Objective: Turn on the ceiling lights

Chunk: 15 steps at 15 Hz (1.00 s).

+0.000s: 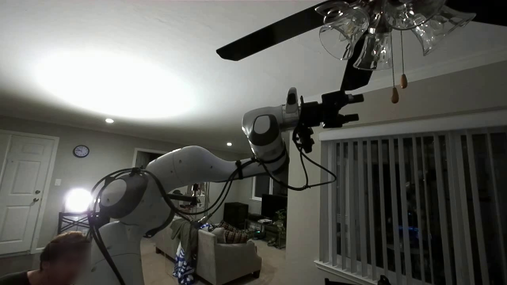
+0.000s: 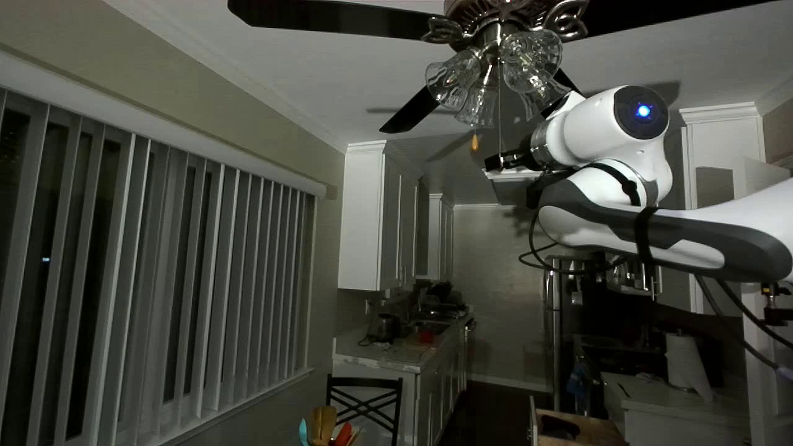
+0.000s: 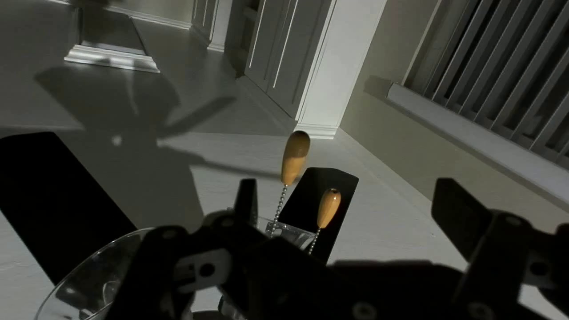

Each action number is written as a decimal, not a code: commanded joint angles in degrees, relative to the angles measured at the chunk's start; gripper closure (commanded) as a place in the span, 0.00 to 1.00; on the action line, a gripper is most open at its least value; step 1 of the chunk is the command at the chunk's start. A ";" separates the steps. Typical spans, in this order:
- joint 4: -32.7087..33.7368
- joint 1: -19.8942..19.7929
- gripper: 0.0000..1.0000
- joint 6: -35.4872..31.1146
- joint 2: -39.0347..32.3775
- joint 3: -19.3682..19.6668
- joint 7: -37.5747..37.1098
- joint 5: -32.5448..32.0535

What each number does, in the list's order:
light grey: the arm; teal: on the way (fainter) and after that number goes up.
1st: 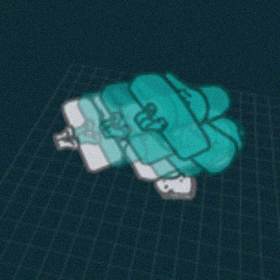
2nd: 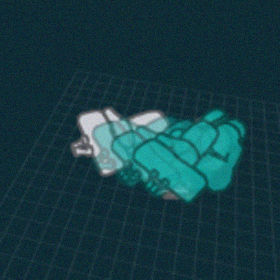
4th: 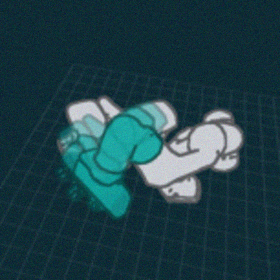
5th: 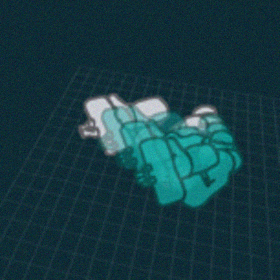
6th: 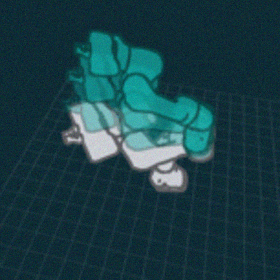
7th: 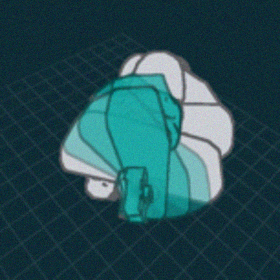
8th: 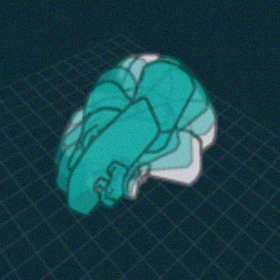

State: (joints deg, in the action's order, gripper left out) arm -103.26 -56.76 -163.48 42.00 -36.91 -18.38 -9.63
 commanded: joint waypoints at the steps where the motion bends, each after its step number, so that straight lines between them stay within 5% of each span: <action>1: 5.45 -7.66 0.00 1.75 -1.42 -4.25 -6.95 -1.47; 4: 10.38 -15.60 0.00 3.19 -1.75 -7.86 -10.54 -0.97; 5: 6.53 -11.43 0.00 1.73 -0.54 -5.80 -7.98 -0.36; 8: 9.10 -15.86 0.00 1.99 -0.71 -7.75 -9.25 -0.04; 15: 9.50 -15.91 0.00 2.15 -0.80 -7.77 -9.27 -0.05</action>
State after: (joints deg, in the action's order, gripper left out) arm -94.01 -72.60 -161.51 41.31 -44.60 -27.64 -9.63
